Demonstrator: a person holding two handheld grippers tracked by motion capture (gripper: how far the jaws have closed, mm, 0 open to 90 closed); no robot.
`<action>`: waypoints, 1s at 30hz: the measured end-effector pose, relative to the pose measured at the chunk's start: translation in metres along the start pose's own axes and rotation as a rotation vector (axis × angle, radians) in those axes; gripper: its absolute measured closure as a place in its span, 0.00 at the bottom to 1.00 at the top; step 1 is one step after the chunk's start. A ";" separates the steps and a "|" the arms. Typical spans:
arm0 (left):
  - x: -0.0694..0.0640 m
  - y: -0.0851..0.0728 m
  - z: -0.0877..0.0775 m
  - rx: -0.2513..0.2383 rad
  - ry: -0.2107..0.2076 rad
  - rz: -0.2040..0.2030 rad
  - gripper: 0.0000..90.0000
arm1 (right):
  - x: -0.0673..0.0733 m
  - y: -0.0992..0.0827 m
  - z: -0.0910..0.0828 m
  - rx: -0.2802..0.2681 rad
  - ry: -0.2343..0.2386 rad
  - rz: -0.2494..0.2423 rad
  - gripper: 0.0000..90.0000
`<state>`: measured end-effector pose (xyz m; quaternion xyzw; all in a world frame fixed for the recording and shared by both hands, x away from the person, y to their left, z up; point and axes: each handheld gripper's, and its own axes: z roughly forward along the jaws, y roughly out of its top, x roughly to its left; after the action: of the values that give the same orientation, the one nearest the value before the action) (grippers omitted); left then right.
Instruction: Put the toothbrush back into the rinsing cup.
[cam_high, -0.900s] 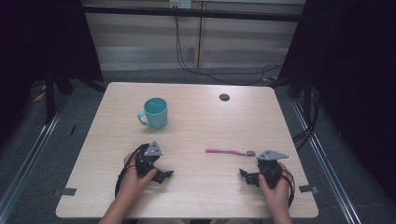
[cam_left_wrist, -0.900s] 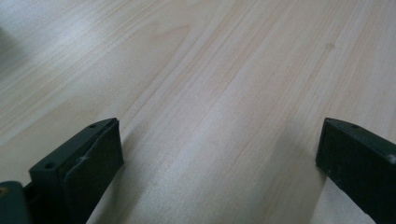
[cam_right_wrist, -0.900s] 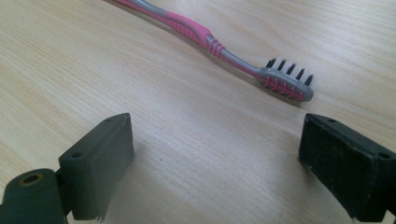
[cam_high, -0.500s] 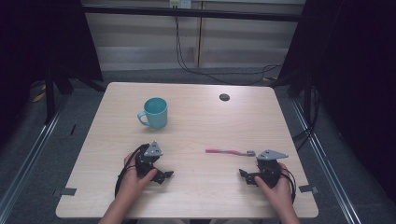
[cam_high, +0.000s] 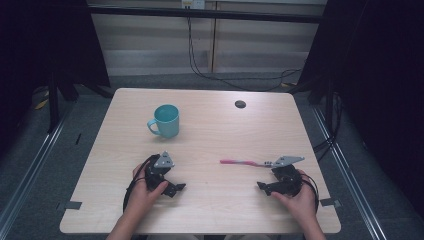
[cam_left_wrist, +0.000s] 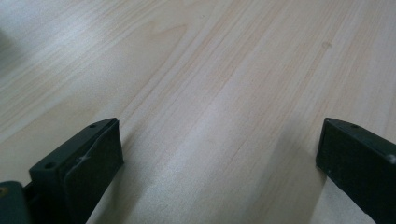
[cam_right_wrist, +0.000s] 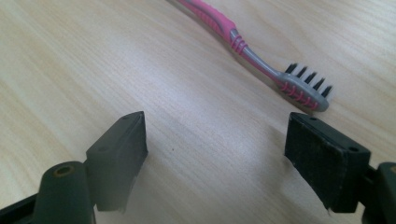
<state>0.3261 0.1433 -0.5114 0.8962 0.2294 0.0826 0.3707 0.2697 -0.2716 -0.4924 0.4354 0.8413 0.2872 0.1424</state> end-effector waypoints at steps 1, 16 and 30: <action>0.000 0.000 0.000 0.000 0.002 -0.003 0.00 | 0.000 0.003 -0.002 0.016 -0.003 -0.012 0.23; -0.001 0.000 -0.001 0.003 0.003 -0.003 0.00 | -0.008 0.041 -0.015 0.121 0.019 -0.177 0.23; -0.001 0.000 -0.001 0.003 0.003 -0.003 0.00 | -0.019 0.071 -0.010 0.136 0.050 -0.171 0.23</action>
<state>0.3250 0.1437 -0.5111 0.8962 0.2315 0.0831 0.3693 0.3225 -0.2585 -0.4417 0.3637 0.8961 0.2268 0.1155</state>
